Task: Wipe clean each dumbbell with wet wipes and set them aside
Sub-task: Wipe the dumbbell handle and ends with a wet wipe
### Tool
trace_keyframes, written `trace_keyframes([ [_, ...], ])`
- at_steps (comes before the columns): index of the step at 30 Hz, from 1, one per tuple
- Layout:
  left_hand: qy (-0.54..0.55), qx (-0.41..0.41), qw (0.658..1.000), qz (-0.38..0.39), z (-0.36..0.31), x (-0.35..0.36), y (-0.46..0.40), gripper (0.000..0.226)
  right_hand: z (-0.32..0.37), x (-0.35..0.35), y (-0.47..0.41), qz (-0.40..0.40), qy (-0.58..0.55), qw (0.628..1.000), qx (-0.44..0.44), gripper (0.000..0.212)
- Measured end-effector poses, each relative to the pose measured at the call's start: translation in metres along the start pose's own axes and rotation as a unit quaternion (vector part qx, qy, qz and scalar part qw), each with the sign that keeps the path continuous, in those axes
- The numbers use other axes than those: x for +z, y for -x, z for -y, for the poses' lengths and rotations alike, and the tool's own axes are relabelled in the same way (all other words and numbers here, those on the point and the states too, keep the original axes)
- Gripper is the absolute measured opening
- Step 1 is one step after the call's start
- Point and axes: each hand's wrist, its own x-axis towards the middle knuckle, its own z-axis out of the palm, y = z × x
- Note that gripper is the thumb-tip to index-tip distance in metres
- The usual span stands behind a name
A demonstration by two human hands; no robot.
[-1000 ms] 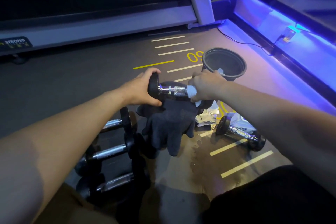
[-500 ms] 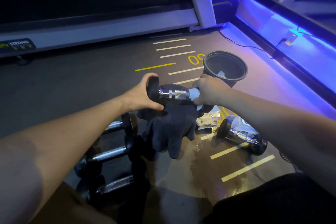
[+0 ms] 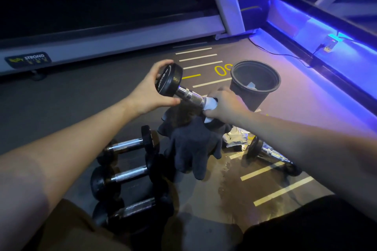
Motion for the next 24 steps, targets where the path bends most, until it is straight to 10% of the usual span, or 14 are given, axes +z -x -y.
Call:
trace_keyframes([
  [9,0.0,-0.011,1.0,0.002,0.008,-0.003,-0.002,0.094,-0.006,-0.025,-0.006,0.072,0.12,0.988,-0.065,0.106],
  [15,-0.002,-0.002,1.0,0.004,0.004,-0.003,-0.002,0.094,-0.004,-0.044,-0.004,0.01,-0.025,0.989,-0.148,0.036],
  [19,-0.004,0.007,1.0,0.007,0.003,-0.002,-0.001,0.093,0.005,-0.035,-0.009,0.022,0.139,0.973,-0.181,0.039],
  [24,-0.023,0.013,1.0,0.009,0.003,-0.003,0.001,0.093,0.008,-0.036,-0.022,0.109,0.084,0.982,-0.129,0.034],
])
